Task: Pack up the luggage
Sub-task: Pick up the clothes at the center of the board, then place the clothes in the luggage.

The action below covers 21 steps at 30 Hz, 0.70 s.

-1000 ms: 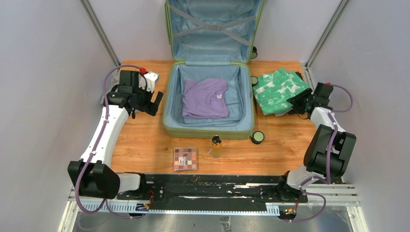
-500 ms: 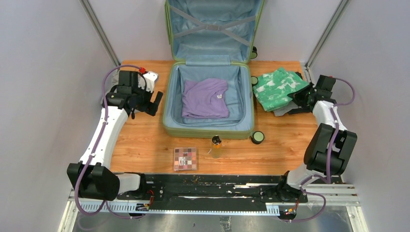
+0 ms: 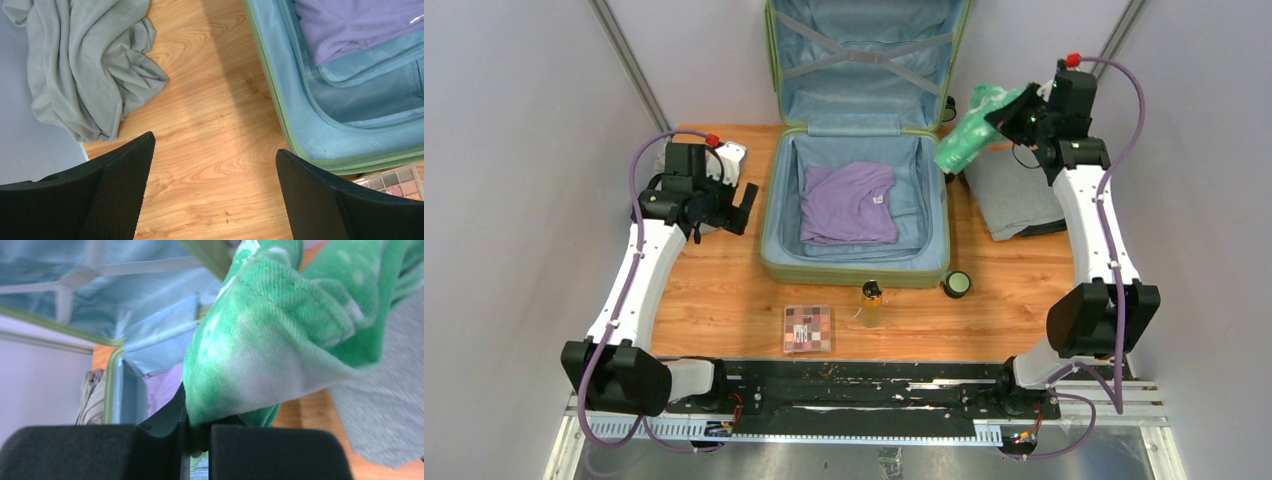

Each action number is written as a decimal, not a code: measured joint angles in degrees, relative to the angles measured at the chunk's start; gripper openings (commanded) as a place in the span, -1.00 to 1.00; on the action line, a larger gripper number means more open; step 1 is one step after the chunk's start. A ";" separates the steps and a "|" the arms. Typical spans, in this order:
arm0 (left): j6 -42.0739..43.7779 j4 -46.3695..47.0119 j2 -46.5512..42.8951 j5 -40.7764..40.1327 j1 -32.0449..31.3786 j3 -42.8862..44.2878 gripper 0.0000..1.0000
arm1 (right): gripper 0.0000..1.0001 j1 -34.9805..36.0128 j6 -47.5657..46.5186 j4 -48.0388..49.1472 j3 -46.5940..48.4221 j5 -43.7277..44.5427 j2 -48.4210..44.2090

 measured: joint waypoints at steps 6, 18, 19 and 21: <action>-0.94 -0.42 -0.07 -0.59 0.63 0.72 0.92 | -1.00 10.67 -2.80 -4.46 12.79 1.75 0.20; -1.09 -0.94 -2.56 -2.51 0.98 1.05 0.92 | -1.00 26.71 -5.60 -10.47 43.08 -13.75 20.39; -1.07 -0.96 -2.64 -2.62 0.98 1.05 0.92 | -1.00 26.93 -5.53 -10.78 44.83 -16.63 22.95; -1.01 -1.01 -2.84 -2.84 0.98 1.05 0.92 | -1.00 27.12 -5.49 -11.17 46.71 -22.47 27.61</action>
